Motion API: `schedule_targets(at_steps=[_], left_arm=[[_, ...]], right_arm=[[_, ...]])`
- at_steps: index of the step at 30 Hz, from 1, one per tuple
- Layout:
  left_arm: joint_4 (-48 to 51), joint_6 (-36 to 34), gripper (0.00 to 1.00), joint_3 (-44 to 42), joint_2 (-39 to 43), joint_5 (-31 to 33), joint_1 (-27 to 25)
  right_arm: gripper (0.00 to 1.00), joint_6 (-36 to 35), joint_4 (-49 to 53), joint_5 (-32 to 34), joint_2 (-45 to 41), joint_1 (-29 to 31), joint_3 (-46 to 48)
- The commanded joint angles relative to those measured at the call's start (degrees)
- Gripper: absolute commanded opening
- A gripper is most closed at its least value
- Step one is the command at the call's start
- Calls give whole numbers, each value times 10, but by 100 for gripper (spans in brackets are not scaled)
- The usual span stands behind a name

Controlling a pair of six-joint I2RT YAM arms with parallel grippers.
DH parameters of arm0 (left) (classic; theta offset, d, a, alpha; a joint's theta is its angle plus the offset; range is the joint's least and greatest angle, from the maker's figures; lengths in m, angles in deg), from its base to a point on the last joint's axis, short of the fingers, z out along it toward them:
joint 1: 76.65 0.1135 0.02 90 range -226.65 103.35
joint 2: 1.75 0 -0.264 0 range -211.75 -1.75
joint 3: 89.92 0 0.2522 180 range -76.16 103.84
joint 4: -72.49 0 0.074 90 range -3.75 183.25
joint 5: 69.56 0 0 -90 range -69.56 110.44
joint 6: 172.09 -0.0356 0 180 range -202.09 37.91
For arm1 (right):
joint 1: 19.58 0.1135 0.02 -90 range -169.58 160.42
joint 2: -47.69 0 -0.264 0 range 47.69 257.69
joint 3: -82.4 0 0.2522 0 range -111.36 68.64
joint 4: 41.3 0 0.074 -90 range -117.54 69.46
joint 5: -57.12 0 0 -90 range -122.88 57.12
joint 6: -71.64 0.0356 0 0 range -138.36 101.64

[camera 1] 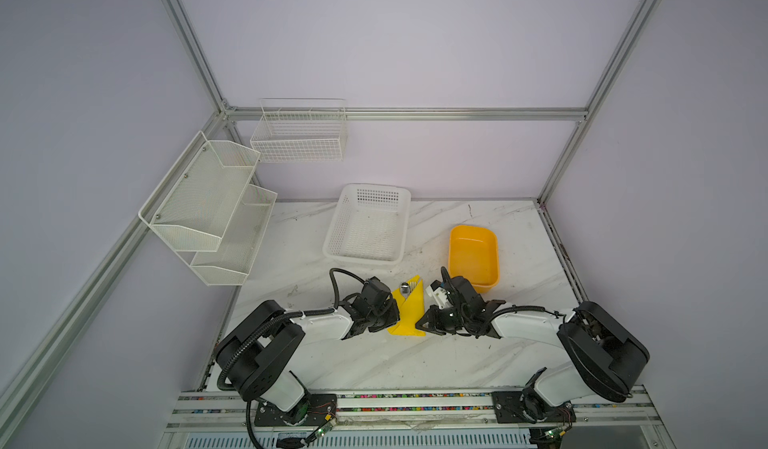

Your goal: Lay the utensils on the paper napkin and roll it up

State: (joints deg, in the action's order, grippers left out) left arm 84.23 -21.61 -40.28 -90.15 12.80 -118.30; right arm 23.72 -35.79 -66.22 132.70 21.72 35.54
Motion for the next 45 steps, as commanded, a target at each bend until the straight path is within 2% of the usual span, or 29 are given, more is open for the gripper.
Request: schedule_targets(at_steps=[1,5,10,19,24,32,39,45], left_arm=[[-8,-24,0,32,9,8,1],[-5,-34,0,40,9,9,1],[-8,-44,0,40,8,12,1],[-8,-56,0,52,8,19,3],[-11,-50,0,44,10,29,3],[-18,-45,0,41,-4,18,4],[-21,-38,0,36,-7,16,3],[-18,-38,0,35,-6,18,3]], right_arm=[[12,18,7,23,-12,1,3],[12,29,6,32,-26,1,14],[12,51,-20,12,-25,1,22],[12,52,-29,7,-11,1,27],[12,71,-75,-16,2,2,35],[12,62,-92,-33,38,4,29],[12,39,-60,-9,74,5,19],[12,48,-53,-12,32,5,15]])
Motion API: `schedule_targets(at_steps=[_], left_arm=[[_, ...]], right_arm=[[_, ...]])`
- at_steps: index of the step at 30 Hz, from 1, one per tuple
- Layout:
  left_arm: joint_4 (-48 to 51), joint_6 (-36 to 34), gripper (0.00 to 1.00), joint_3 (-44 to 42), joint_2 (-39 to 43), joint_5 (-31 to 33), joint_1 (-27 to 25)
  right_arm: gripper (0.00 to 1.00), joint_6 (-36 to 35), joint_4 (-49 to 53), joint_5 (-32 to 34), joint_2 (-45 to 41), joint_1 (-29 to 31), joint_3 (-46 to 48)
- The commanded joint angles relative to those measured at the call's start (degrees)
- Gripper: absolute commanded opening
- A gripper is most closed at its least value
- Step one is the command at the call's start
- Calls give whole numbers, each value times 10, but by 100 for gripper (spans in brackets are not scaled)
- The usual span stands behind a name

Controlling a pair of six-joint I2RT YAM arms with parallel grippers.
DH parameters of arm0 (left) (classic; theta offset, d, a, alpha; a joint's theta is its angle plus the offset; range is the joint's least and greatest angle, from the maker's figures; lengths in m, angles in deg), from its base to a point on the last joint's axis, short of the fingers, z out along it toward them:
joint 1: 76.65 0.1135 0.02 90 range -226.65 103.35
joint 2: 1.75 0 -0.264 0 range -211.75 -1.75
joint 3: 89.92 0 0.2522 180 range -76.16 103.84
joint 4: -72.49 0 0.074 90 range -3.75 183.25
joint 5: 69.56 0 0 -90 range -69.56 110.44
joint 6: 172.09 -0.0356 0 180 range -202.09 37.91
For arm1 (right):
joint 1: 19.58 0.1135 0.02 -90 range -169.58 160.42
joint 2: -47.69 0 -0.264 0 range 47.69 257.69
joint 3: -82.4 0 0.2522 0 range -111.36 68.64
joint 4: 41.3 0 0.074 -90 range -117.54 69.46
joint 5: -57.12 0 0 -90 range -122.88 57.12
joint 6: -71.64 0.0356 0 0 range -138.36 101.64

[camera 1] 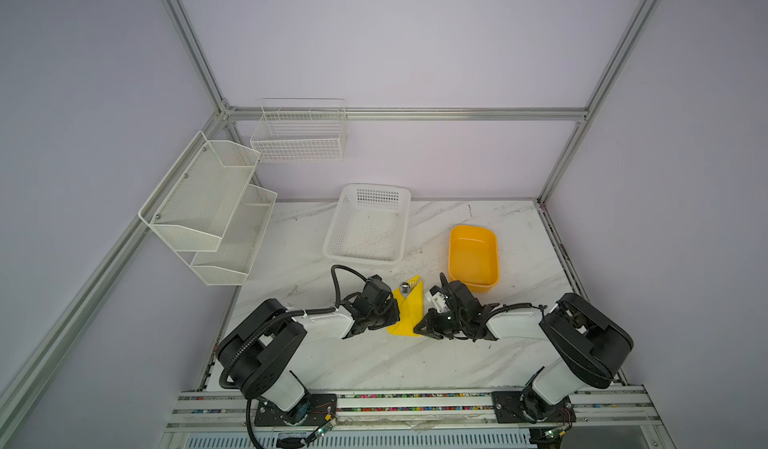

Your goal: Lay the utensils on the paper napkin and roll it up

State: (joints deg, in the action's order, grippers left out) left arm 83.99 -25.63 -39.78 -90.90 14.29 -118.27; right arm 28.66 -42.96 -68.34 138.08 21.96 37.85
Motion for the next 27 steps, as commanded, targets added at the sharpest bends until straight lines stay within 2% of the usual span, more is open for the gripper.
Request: schedule_targets(at_steps=[1,5,13,27], left_arm=[[-15,3,0,28,2,5,3],[-15,2,0,30,3,4,4],[-14,2,0,28,5,1,3],[-2,1,0,27,13,8,3]], right_arm=[[12,-2,20,8,-29,3,-12],[13,8,-2,-7,-29,9,-17],[12,11,13,55,8,27,-45],[12,3,29,74,33,27,-41]])
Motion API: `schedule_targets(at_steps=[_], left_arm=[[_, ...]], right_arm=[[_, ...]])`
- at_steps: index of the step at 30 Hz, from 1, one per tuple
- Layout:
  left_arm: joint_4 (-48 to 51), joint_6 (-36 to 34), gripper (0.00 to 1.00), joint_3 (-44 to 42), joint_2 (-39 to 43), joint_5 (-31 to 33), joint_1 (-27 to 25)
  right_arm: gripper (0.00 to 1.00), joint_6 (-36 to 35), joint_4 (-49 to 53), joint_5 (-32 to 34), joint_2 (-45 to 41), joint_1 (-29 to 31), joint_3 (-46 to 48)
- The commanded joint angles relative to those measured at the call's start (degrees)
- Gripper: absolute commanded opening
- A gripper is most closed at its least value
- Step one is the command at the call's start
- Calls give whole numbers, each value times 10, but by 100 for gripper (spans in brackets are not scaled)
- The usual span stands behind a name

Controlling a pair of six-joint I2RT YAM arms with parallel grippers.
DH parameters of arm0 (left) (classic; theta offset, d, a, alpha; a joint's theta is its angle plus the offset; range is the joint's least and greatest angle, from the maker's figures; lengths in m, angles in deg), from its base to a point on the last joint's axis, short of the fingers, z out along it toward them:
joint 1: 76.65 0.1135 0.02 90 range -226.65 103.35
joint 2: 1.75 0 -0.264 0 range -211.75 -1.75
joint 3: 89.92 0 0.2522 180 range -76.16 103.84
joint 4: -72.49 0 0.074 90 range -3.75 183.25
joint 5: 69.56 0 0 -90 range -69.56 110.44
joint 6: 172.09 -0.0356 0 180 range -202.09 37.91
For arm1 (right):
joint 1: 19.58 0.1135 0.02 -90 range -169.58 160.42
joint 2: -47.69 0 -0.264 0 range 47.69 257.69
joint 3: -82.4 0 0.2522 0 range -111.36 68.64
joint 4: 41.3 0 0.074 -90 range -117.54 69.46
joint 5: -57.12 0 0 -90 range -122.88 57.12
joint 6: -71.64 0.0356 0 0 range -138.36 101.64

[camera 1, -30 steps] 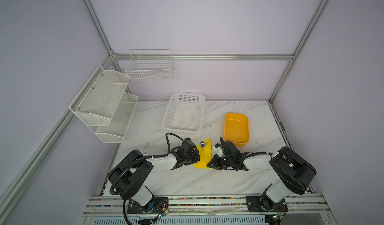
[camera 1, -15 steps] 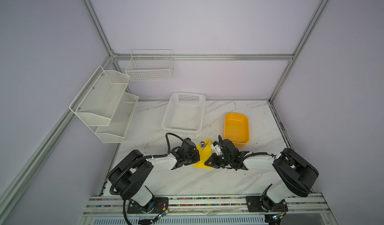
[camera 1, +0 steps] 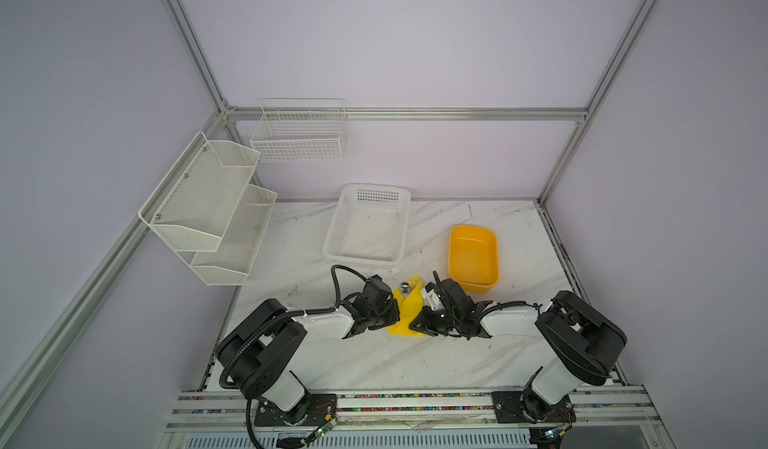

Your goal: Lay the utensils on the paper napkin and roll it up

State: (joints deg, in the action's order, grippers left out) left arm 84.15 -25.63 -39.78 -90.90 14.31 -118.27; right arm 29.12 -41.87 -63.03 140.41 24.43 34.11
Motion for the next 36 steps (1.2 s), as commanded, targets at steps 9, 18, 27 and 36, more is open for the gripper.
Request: schedule_targets(at_steps=[9,18,27,36], left_arm=[[63,-7,38,29,76,52,3],[150,14,64,2,163,120,4],[149,23,63,9,126,109,12],[133,29,57,14,77,109,12]], right_arm=[[12,1,12,16,13,2,-2],[12,4,8,15,17,2,-1],[12,4,9,11,17,2,0],[12,7,3,11,17,2,4]])
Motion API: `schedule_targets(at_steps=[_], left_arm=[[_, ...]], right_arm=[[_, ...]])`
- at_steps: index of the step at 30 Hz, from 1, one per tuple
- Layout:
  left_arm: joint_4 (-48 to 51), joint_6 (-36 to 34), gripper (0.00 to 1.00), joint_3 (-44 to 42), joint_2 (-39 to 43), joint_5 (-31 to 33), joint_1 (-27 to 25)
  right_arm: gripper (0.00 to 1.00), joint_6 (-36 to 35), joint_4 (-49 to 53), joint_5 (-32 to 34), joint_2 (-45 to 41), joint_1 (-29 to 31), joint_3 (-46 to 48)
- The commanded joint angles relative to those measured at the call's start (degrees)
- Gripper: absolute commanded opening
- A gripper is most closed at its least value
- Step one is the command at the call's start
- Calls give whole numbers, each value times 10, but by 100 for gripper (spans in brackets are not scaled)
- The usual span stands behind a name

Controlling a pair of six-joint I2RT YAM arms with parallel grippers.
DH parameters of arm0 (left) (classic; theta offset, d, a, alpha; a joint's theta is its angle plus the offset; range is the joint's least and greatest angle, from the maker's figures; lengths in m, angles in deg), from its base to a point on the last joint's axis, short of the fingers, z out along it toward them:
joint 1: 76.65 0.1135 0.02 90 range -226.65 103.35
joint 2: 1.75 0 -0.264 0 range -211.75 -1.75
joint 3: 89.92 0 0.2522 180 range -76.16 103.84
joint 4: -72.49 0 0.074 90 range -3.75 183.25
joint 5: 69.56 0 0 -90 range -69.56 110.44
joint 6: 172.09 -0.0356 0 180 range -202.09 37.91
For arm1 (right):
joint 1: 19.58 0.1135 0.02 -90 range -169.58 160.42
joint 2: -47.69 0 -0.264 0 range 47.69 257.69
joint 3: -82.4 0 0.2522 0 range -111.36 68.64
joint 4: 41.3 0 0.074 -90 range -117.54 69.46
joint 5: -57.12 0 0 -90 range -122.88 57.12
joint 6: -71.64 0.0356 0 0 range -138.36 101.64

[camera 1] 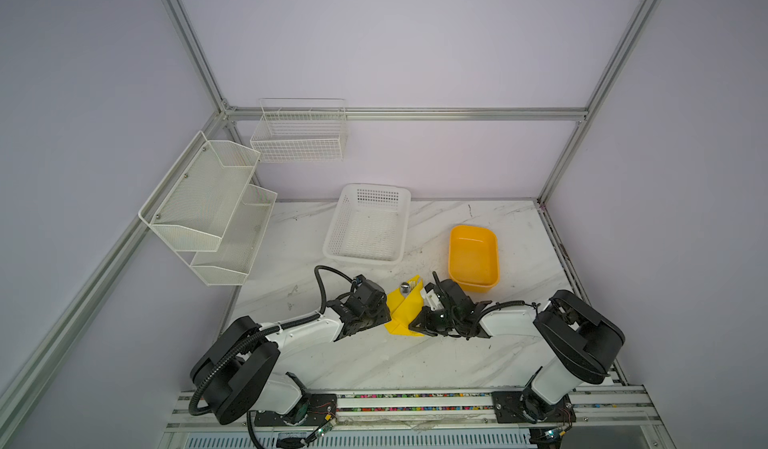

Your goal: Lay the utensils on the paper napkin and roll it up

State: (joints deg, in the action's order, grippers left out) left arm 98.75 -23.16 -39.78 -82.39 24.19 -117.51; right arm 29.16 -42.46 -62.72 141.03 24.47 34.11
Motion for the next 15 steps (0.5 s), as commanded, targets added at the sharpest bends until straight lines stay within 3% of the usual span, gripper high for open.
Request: schedule_targets(at_steps=[1,15], left_arm=[[-15,5,55,14,-21,12,4],[-64,21,33,-7,-51,10,6]], right_arm=[[12,6,7,9,11,1,5],[12,10,-3,2,20,1,7]])
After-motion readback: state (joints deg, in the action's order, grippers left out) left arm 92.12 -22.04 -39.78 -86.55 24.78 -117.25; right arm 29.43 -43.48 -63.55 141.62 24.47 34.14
